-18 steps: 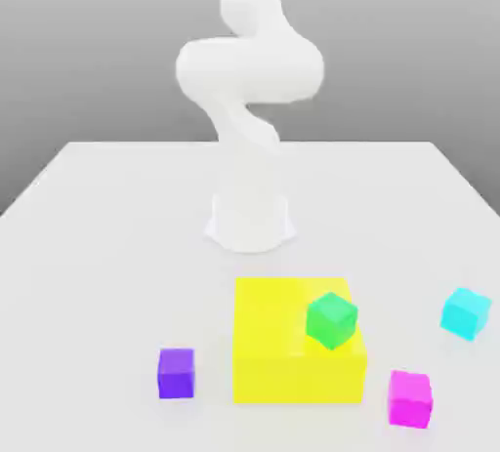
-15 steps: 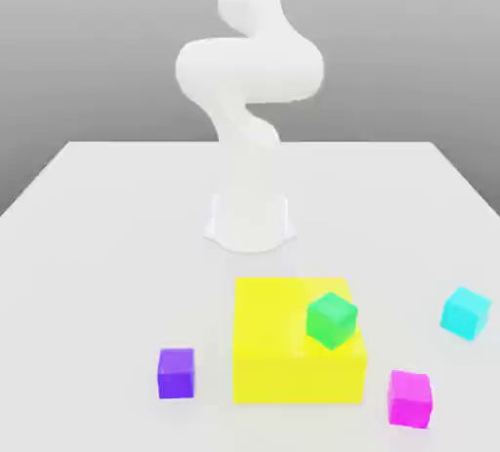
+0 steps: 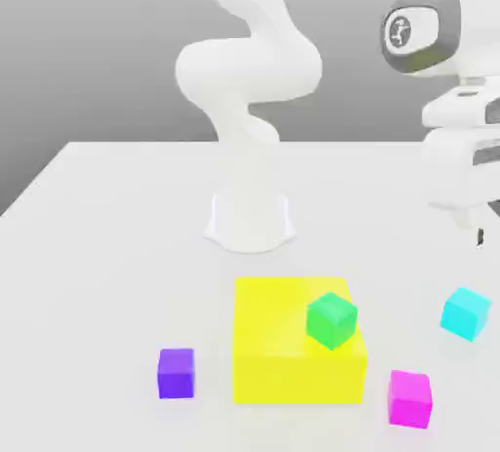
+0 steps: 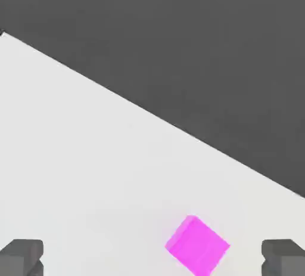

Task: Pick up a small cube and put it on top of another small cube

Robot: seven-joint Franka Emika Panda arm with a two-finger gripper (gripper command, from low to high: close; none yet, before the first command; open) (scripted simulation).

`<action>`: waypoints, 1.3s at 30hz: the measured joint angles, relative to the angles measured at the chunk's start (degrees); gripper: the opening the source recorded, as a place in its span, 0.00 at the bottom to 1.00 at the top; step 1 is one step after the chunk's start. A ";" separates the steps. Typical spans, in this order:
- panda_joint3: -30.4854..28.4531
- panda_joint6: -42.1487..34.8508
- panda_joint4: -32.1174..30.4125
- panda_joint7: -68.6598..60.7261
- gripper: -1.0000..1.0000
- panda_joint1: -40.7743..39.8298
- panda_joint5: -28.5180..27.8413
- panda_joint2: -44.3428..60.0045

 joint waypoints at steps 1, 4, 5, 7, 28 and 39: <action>0.56 0.99 -0.68 0.91 0.50 1.24 -1.03 2.18; 1.50 3.91 -2.71 3.74 0.50 5.11 -4.23 8.76; 1.58 4.92 -3.29 4.76 0.50 6.22 -5.45 10.96; -0.50 7.58 -3.08 7.73 0.50 8.54 -9.30 15.29; -3.58 0.87 -4.73 -3.25 0.00 3.91 -2.01 6.53; -17.97 -12.39 -7.96 -28.35 0.00 -5.87 6.90 -10.56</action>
